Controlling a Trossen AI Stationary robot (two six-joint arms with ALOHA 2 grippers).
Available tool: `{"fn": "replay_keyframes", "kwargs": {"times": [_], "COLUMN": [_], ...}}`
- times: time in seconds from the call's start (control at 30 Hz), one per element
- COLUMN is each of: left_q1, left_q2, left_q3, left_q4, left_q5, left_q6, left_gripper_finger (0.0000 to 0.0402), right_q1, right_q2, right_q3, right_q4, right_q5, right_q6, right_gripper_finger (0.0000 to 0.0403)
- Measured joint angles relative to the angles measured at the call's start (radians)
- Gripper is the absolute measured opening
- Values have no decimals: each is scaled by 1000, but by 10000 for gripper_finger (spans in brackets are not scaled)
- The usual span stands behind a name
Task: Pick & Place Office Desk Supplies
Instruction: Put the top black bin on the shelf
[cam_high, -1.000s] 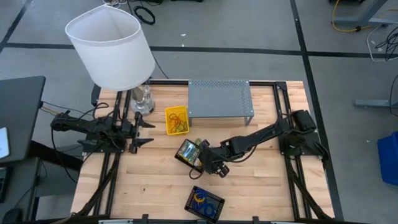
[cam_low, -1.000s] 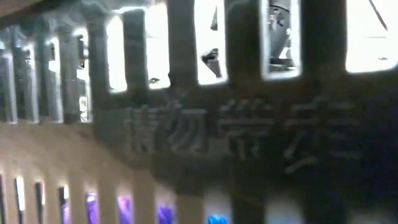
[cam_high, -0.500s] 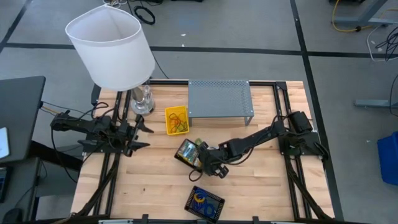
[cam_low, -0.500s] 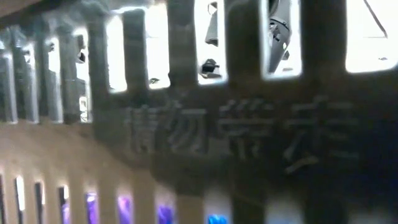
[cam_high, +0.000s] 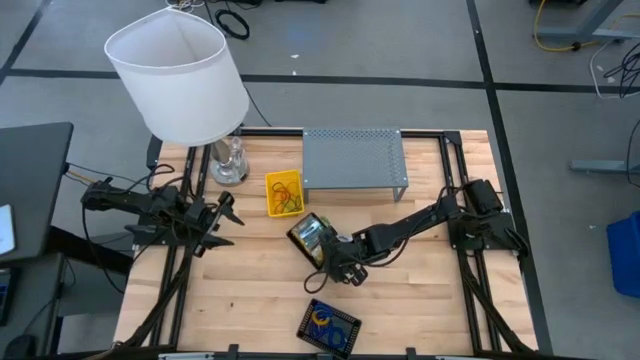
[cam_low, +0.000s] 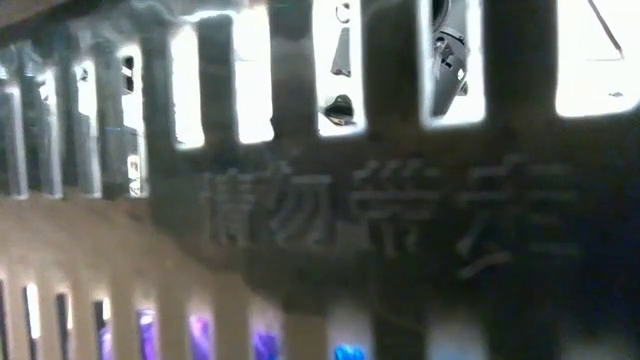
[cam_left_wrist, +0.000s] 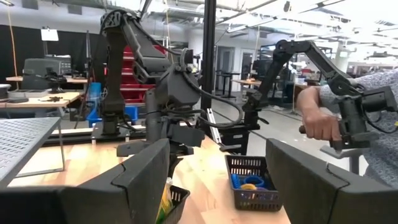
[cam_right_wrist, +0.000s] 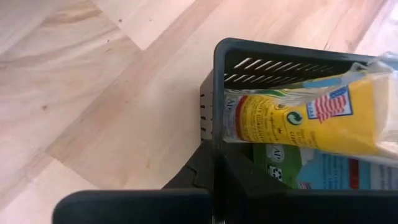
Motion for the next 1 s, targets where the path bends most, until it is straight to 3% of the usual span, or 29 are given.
{"fn": "replay_keyframes", "kwargs": {"times": [0.13,0.7,1.0], "left_q1": [0,0,0], "left_q2": [0,0,0], "left_q3": [0,0,0], "left_q4": [0,-1,-1], "left_q5": [1,1,1], "left_q6": [1,3,3], "left_gripper_finger": [268,268,268], "right_q1": [6,170,230], "right_q2": [0,0,0], "right_q3": [0,0,108], "right_q4": [-13,-82,-259], "right_q5": [7,210,326], "right_q6": [61,348,504], "right_gripper_finger": [6,6,6]}}
